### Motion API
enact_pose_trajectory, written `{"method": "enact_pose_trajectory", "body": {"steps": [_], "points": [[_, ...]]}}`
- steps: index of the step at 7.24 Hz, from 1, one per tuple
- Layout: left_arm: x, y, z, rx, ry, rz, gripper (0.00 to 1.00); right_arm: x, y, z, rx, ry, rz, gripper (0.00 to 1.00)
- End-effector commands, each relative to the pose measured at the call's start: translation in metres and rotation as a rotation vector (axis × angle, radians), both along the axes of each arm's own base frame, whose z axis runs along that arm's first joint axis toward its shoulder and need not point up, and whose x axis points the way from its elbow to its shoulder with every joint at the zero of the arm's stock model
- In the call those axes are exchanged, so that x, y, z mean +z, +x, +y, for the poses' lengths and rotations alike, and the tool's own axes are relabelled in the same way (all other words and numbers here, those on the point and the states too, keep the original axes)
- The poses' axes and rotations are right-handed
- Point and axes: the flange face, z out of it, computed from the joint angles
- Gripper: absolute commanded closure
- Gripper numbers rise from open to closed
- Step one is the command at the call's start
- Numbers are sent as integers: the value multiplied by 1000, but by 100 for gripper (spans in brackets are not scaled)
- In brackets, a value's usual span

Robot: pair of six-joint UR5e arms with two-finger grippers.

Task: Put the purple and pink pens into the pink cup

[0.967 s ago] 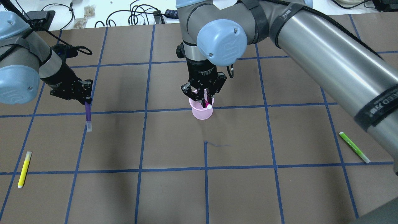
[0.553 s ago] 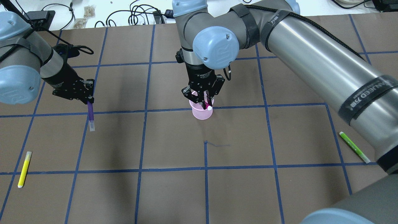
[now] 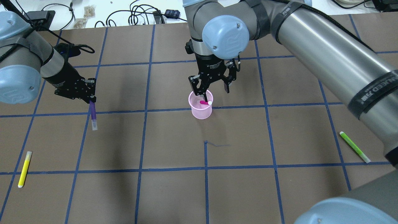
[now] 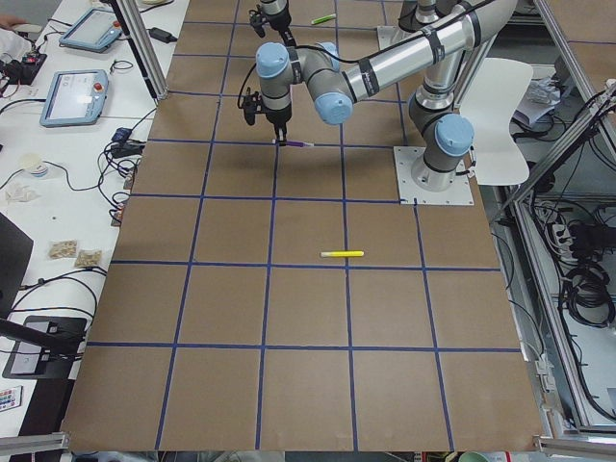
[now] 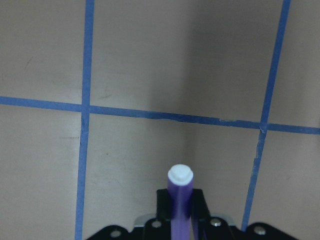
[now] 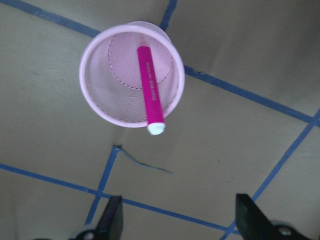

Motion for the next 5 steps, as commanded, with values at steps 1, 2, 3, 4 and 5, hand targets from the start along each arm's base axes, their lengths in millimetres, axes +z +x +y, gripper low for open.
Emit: {"method": "enact_pose_trajectory", "body": {"steps": [1,2,3,4,5], "points": [[5,-29,-2,-34,-32,76,100,76,-78,-28,-44,-54,-57,0],[17,-68,-5,-57,-64,77,100,107,-121,-32,-69,-112,-80,0],[28,-112,-8,-66,-125,60,100,136,-161,-30,-56,-195,-98,3],[38,-163,-9,-93,-239,56,100,133,-179,-15,-96,-199,-105,8],[47,-214,2,-117,-321,33,100,112,-183,0,-115,-264,-106,8]]}}
